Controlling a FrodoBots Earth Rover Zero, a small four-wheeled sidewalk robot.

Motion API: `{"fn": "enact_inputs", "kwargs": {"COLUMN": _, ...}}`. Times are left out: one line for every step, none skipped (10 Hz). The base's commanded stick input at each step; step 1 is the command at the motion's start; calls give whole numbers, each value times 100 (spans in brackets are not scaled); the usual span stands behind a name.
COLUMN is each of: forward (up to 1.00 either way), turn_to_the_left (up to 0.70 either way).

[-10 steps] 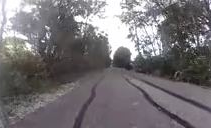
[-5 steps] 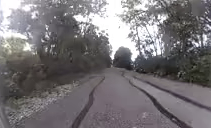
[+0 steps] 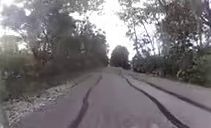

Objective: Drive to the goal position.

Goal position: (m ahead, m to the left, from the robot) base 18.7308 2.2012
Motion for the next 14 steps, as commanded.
{"fn": "enact_inputs", "kwargs": {"forward": 70, "turn_to_the_left": 0}}
{"fn": "enact_inputs", "kwargs": {"forward": 70, "turn_to_the_left": 0}}
{"fn": "enact_inputs", "kwargs": {"forward": 70, "turn_to_the_left": 0}}
{"fn": "enact_inputs", "kwargs": {"forward": 70, "turn_to_the_left": 0}}
{"fn": "enact_inputs", "kwargs": {"forward": 70, "turn_to_the_left": 0}}
{"fn": "enact_inputs", "kwargs": {"forward": 70, "turn_to_the_left": 0}}
{"fn": "enact_inputs", "kwargs": {"forward": 70, "turn_to_the_left": 0}}
{"fn": "enact_inputs", "kwargs": {"forward": 70, "turn_to_the_left": 0}}
{"fn": "enact_inputs", "kwargs": {"forward": 70, "turn_to_the_left": 0}}
{"fn": "enact_inputs", "kwargs": {"forward": 70, "turn_to_the_left": 0}}
{"fn": "enact_inputs", "kwargs": {"forward": 70, "turn_to_the_left": 0}}
{"fn": "enact_inputs", "kwargs": {"forward": 70, "turn_to_the_left": 0}}
{"fn": "enact_inputs", "kwargs": {"forward": 70, "turn_to_the_left": 0}}
{"fn": "enact_inputs", "kwargs": {"forward": 70, "turn_to_the_left": 1}}
